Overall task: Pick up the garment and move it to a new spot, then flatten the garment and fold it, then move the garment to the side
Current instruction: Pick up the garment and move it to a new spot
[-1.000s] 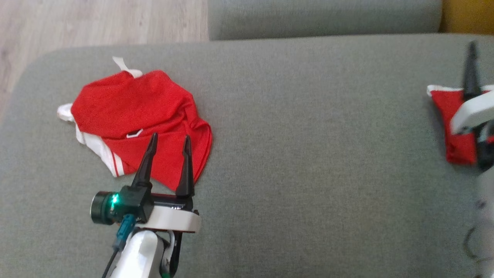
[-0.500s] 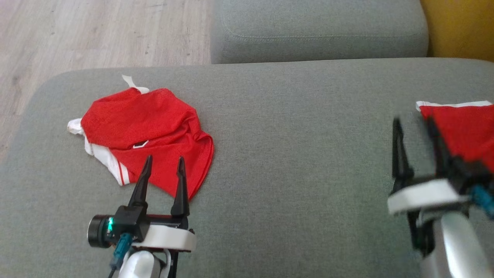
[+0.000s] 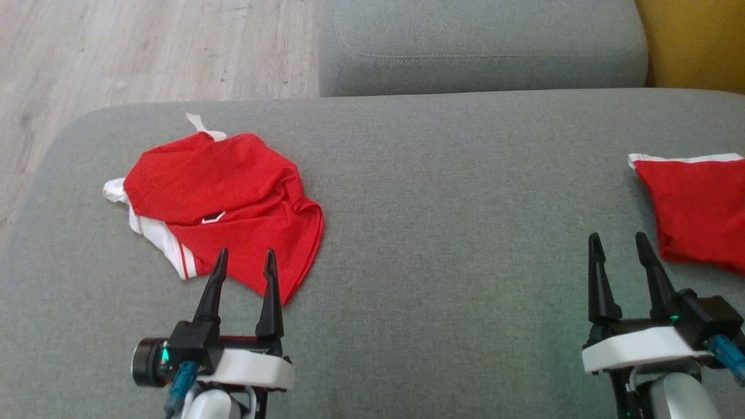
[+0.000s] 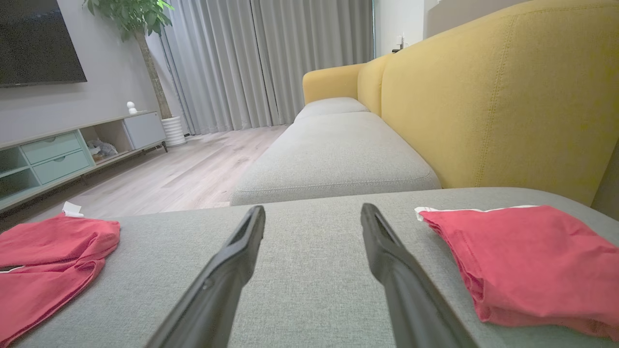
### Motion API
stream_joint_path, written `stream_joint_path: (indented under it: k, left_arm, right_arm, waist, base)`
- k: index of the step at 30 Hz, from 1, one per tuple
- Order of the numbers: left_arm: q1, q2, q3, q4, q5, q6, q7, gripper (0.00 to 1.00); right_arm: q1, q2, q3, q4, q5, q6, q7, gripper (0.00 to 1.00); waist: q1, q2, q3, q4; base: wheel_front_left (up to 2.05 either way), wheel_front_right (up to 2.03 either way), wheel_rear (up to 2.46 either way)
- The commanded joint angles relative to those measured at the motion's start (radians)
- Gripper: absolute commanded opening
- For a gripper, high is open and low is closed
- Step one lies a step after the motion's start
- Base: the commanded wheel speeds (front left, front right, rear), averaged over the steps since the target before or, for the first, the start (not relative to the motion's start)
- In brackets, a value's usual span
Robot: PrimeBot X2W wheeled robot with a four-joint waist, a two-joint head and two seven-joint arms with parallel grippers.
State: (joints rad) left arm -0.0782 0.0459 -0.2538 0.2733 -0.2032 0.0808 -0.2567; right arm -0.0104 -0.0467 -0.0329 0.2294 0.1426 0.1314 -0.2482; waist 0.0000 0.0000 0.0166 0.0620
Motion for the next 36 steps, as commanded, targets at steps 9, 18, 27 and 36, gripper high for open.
stream_joint_path:
  k: [9,18,27,36]
  left_arm:
    - [-0.030,0.004,0.032,-0.025,-0.004,0.004,-0.005,1.00]
    - [-0.047,0.004,0.045,-0.035,0.006,0.012,-0.005,1.00]
    - [-0.041,0.004,0.078,-0.040,0.017,0.007,-0.005,1.00]
    - [-0.024,0.004,0.090,-0.034,0.024,0.002,-0.005,1.00]
  right_arm:
    - [-0.030,-0.004,0.023,-0.056,0.010,-0.001,-0.013,1.00]
    - [-0.022,-0.004,0.067,-0.062,0.011,-0.001,-0.013,1.00]
    - [-0.023,-0.004,0.136,-0.054,0.022,-0.001,-0.013,1.00]
    - [-0.018,-0.004,0.188,-0.040,0.037,-0.001,-0.014,1.00]
  waist:
    - [0.0000,0.0000,-0.003,0.006]
    - [0.0000,0.0000,0.010,0.059]
    - [0.0000,0.0000,0.005,0.179]
    - [0.0000,0.0000,-0.013,0.276]
  base:
    - [0.00,0.00,0.00]
    - [0.00,0.00,0.00]
    - [0.00,0.00,0.00]
    - [0.00,0.00,0.00]
